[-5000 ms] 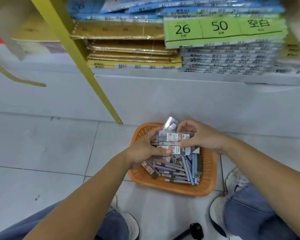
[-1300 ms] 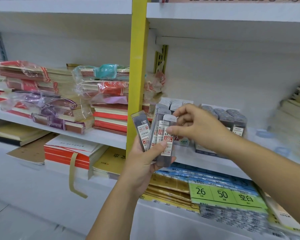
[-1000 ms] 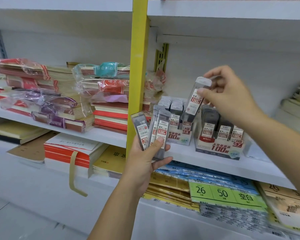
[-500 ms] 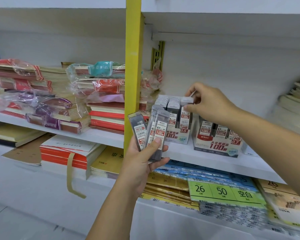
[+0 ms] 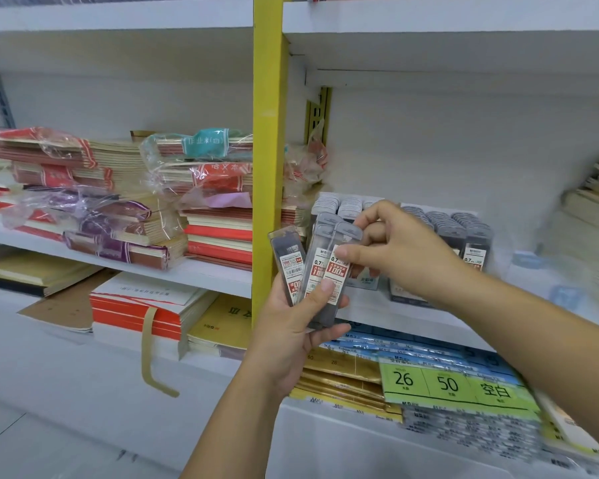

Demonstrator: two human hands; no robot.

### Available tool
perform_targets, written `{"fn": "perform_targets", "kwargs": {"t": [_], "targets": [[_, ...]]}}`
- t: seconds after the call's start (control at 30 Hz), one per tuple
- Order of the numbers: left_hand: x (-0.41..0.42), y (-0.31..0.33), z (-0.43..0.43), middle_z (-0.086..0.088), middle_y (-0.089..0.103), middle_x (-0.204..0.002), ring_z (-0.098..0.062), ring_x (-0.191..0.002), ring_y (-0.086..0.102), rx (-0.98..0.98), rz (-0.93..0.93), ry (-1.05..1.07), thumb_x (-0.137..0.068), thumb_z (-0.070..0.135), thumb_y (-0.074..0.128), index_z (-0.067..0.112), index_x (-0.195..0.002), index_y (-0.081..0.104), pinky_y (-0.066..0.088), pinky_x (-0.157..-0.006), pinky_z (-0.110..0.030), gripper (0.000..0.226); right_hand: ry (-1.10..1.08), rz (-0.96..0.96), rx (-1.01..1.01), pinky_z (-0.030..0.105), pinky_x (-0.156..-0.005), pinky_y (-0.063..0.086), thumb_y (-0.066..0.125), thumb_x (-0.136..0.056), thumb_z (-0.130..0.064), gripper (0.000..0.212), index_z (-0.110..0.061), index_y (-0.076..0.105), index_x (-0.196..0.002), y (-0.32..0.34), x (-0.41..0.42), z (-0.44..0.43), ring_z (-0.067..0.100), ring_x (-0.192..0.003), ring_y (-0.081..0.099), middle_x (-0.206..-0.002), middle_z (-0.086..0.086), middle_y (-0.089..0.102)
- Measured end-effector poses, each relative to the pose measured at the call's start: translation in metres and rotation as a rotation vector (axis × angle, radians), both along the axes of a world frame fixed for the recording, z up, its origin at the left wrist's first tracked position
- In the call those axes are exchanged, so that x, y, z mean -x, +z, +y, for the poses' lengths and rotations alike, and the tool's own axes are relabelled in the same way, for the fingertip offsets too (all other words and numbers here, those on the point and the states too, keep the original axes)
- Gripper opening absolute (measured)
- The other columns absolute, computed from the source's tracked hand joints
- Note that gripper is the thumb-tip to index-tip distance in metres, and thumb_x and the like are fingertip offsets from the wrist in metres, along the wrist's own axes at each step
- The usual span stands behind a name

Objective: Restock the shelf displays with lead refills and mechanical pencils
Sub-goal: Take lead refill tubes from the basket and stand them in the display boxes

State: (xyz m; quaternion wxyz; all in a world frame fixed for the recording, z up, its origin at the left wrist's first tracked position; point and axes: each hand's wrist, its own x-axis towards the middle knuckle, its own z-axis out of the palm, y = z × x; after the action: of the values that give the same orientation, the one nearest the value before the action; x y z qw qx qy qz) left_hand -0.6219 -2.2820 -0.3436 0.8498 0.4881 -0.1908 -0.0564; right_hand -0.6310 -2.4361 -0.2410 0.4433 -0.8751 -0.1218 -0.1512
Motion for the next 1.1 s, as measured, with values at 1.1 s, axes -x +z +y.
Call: {"fn": "perform_targets", "kwargs": {"t": [1.1], "targets": [[0.006, -0.006, -0.065, 0.004, 0.076, -0.112, -0.013, -0.088, 0.075, -0.083, 0.056, -0.075, -0.07, 0.049, 0.076, 0.039, -0.116, 0.067, 0.056, -0.058, -0.024, 0.048, -0.476, -0.342, 0.573, 0.014, -0.064, 0.034, 0.07, -0.084, -0.034, 0.039, -0.03, 0.059, -0.121, -0.014, 0.016, -0.148, 0.002, -0.071, 0.049, -0.098, -0.013, 0.045]]}}
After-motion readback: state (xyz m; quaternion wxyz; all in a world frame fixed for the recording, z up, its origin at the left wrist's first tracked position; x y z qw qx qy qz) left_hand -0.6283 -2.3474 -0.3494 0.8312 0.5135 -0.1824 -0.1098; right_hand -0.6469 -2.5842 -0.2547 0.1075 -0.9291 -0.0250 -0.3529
